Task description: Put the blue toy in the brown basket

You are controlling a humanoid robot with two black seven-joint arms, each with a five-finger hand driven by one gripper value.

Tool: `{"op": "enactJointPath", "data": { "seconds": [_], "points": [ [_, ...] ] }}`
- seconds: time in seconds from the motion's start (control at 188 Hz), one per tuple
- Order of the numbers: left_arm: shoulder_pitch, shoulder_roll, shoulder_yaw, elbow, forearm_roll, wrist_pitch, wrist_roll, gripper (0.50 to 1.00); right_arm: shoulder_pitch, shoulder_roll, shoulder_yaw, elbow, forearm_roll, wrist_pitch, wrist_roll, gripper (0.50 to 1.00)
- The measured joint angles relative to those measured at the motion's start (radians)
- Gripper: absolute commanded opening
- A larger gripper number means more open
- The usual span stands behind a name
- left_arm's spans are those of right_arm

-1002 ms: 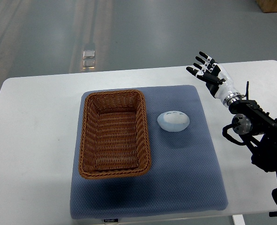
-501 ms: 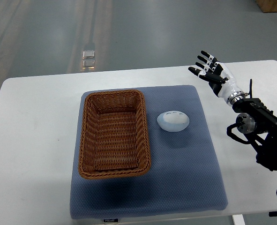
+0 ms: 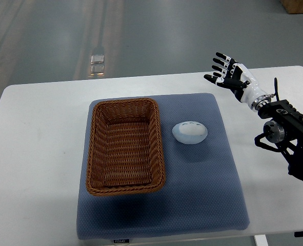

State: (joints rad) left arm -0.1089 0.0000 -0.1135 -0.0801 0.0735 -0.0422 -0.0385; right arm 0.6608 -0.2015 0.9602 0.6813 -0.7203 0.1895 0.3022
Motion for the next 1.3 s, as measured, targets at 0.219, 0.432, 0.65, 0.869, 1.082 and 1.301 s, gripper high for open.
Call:
{"op": "enactJointPath", "data": {
  "seconds": [0.219, 0.432, 0.65, 0.869, 1.082, 1.301],
  "points": [
    [0.000, 0.000, 0.002, 0.000, 0.000, 0.000, 0.000, 1.000, 0.013, -0.030, -0.020, 0.029, -0.179, 0.123, 0.000, 0.915],
    [-0.001, 0.000, 0.003, 0.001, 0.000, 0.000, 0.000, 1.000, 0.051, -0.090, -0.158, 0.096, -0.288, 0.150, 0.017, 0.915],
    [-0.002, 0.000, 0.003, 0.002, 0.000, 0.000, 0.000, 1.000, 0.095, -0.157, -0.304, 0.155, -0.386, 0.152, 0.055, 0.915],
    [-0.004, 0.000, 0.003, 0.003, 0.000, 0.000, 0.000, 1.000, 0.127, -0.218, -0.397, 0.214, -0.422, 0.177, 0.075, 0.913],
    [-0.006, 0.000, 0.002, 0.003, 0.000, 0.000, 0.000, 1.000, 0.139, -0.263, -0.419, 0.245, -0.460, 0.230, 0.092, 0.913],
    [-0.006, 0.000, 0.001, 0.002, 0.000, 0.001, 0.000, 1.000, 0.135, -0.260, -0.490, 0.251, -0.500, 0.217, 0.095, 0.911]
  ]
}}
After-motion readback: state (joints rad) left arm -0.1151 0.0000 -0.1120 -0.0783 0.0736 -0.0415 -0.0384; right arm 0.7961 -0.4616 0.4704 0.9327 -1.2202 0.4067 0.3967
